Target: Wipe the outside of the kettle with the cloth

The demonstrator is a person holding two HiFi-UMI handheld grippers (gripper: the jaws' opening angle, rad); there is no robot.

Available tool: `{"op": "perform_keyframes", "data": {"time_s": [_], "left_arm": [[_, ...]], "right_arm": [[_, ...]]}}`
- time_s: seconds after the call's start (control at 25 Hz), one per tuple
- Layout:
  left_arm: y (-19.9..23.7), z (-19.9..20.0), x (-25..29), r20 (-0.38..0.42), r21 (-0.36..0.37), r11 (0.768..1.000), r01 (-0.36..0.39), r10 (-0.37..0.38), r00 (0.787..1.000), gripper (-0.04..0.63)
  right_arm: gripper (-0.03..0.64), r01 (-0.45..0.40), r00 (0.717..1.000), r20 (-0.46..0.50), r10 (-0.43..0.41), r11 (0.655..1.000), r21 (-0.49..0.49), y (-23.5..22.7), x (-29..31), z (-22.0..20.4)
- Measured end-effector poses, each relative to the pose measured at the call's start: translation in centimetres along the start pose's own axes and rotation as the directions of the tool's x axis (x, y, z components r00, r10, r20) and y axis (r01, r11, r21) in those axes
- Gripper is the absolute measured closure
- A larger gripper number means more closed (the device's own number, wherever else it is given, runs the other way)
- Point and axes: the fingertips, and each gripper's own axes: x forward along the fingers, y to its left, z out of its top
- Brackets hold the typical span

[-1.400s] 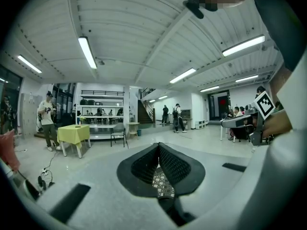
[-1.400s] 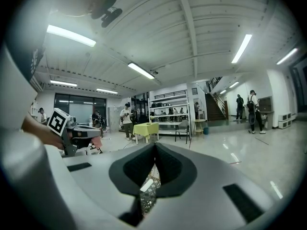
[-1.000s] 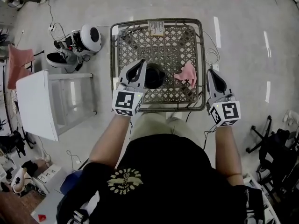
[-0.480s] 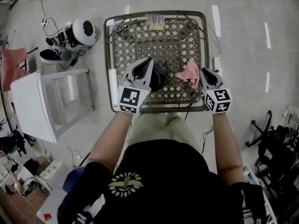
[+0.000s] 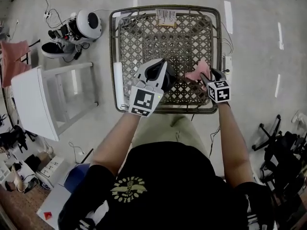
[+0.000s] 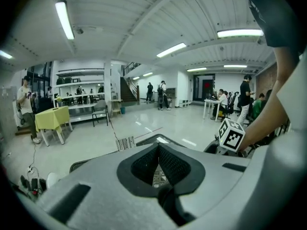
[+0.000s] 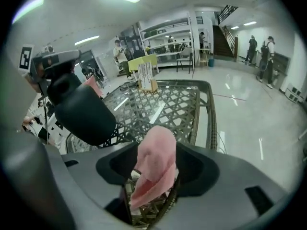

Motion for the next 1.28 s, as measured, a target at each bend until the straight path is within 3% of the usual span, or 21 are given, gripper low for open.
{"op": "perform_keyframes", "data": {"time_s": [0.12, 0.2, 0.24, 0.32, 0.36, 0.52, 0.68, 0.8, 0.92, 1.08, 1.28], "left_arm": [[0.6, -0.2, -0.1, 0.012, -0.066, 0.998, 0.003, -0.002, 1.000, 0.588], [0.7, -0.3, 0.0, 0.008, -0.066, 0.998, 0.002, -0.001, 1.000, 0.588], [0.5, -0.3, 0.1, 0.000, -0.049, 0.999, 0.002, -0.002, 1.000, 0.588], [0.0, -0.3, 0.2, -0.015, -0.011, 1.000, 0.005, -0.006, 1.000, 0.588], [-0.2, -0.3, 0.2, -0.018, 0.001, 1.000, 0.007, -0.007, 1.000, 0.588], [-0.7, -1.0, 0.3, -0.048, 0.024, 1.000, 0.016, -0.015, 0.999, 0.588], [-1.8, -1.5, 0.7, -0.075, 0.107, 0.994, 0.036, -0.028, 0.997, 0.586], [-2.5, -1.7, 0.9, -0.090, 0.151, 0.988, 0.043, -0.030, 0.996, 0.586], [-2.6, -1.4, 1.0, -0.087, 0.150, 0.988, 0.045, -0.032, 0.996, 0.587], [-2.0, -1.3, 0.8, -0.072, 0.148, 0.988, 0.037, -0.027, 0.997, 0.588], [-1.7, -1.3, 0.7, -0.073, 0.149, 0.988, 0.032, -0.021, 0.997, 0.588]], "right_arm": [[0.399, 0.004, 0.996, -0.091, -0.005, 1.000, -0.011, -0.1, 1.9, -2.2], [0.400, 0.038, 0.988, -0.146, -0.044, 0.998, -0.046, -0.3, 2.8, -3.3], [0.425, 0.066, 0.984, -0.163, -0.077, 0.995, -0.070, -0.7, 3.0, -3.7], [0.579, 0.111, 0.976, -0.174, -0.129, 0.988, -0.107, -1.1, 3.2, -3.8], [0.584, 0.112, 0.976, -0.174, -0.129, 0.988, -0.106, -1.0, 3.1, -3.6], [0.589, 0.031, 0.992, -0.114, -0.046, 0.991, -0.134, 2.0, 2.8, -0.4], [0.589, -0.053, 0.998, 0.007, 0.056, 0.972, -0.229, 5.4, 2.4, 6.2], [0.589, -0.139, 0.985, 0.054, 0.165, 0.935, -0.325, 8.8, 2.1, 10.6], [0.589, -0.241, 0.960, 0.018, 0.279, 0.860, -0.449, 12.4, 1.8, 12.6], [0.589, -0.300, 0.944, -0.055, 0.326, 0.773, -0.560, 15.3, 1.4, 12.2], [0.589, -0.308, 0.942, -0.067, 0.327, 0.773, -0.554, 16.0, -0.6, 9.7]]}}
